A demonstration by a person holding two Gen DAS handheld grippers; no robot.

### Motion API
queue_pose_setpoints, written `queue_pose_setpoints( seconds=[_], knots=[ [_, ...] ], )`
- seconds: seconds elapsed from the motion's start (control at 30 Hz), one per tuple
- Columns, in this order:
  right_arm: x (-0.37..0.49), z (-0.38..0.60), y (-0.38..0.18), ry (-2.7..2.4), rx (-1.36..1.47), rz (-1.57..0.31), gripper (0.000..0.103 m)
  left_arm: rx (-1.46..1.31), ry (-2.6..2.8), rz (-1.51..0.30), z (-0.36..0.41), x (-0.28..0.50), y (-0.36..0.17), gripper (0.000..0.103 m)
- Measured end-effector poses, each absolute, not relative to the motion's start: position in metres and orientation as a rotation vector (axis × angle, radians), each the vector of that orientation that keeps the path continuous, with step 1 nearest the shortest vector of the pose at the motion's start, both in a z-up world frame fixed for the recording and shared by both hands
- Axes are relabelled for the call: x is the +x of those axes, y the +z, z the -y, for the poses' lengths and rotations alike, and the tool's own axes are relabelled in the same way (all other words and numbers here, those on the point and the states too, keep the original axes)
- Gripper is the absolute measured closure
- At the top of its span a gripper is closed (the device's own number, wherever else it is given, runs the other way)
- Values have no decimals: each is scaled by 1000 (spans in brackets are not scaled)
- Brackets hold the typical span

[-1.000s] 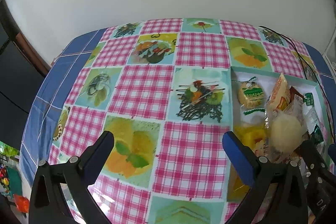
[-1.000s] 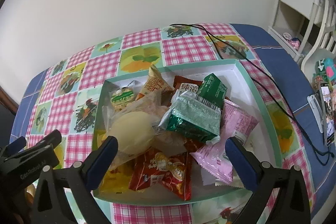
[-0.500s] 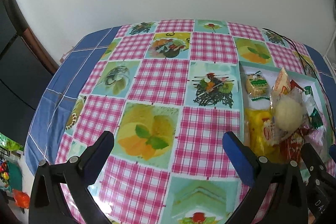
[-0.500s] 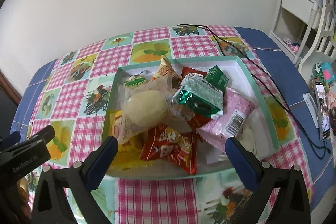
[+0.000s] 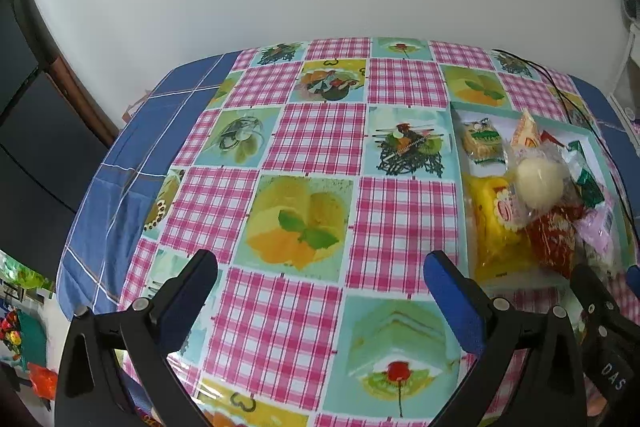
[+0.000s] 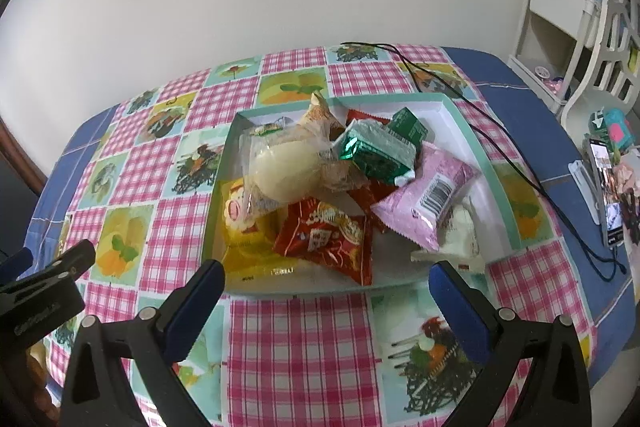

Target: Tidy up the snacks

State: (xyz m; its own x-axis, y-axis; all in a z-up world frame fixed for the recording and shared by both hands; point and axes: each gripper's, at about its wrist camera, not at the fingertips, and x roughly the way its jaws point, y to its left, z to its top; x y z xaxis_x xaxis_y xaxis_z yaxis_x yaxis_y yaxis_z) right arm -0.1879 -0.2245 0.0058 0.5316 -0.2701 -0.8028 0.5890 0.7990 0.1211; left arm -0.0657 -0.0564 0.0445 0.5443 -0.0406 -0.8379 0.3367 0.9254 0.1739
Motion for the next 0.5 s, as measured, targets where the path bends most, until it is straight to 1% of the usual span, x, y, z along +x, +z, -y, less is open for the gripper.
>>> queue_pose_setpoints(
  seconds=[0.5],
  knots=[
    [-203, 217, 11, -536, 398, -850, 0, 329, -219, -984, 44, -77, 43, 0]
  ],
)
